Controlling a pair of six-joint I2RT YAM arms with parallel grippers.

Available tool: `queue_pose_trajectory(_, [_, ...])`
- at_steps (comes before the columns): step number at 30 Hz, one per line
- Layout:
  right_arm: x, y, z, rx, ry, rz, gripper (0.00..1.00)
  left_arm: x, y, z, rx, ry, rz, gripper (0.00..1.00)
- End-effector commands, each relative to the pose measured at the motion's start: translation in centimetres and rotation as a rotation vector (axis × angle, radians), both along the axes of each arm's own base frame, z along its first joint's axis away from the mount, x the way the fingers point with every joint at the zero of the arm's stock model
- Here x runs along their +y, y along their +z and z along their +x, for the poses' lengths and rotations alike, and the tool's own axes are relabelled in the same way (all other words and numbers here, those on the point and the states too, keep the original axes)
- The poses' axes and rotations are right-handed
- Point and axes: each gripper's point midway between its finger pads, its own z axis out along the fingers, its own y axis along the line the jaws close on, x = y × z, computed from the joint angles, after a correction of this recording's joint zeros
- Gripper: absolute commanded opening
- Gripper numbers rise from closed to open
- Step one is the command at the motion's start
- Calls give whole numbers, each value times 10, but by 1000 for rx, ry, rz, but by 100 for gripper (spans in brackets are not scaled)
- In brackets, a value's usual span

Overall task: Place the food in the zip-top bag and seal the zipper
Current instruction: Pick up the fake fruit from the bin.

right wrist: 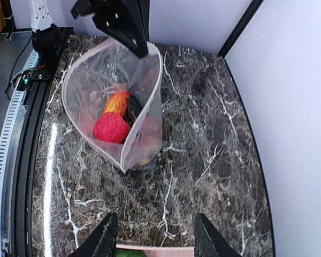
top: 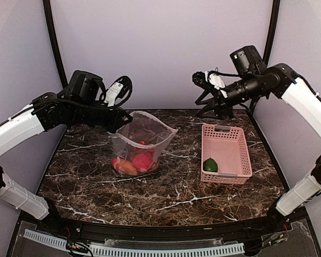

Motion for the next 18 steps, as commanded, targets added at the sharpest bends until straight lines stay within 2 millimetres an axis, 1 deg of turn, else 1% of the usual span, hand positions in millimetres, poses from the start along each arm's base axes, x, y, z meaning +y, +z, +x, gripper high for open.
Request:
queue_pose_trajectory(1, [-25, -41, 11, 131, -76, -22, 46, 0, 14, 3, -26, 5, -22, 1])
queue_pose_trajectory(4, [-50, -67, 20, 209, -152, -24, 46, 0, 16, 4, -31, 4, -17, 1])
queue_pose_trajectory(5, [-58, -83, 19, 252, -171, -39, 46, 0, 17, 4, -34, 5, -17, 1])
queue_pose_trajectory(9, [-85, -126, 21, 337, -253, -82, 46, 0, 18, 3, -43, -1, -16, 1])
queue_pose_trajectory(13, [-103, -154, 26, 381, -317, -103, 46, -1, 16, 4, -44, -8, -9, 1])
queue_pose_trajectory(18, [-114, -186, 31, 417, -382, -146, 49, -1, 13, 4, -40, -7, -3, 1])
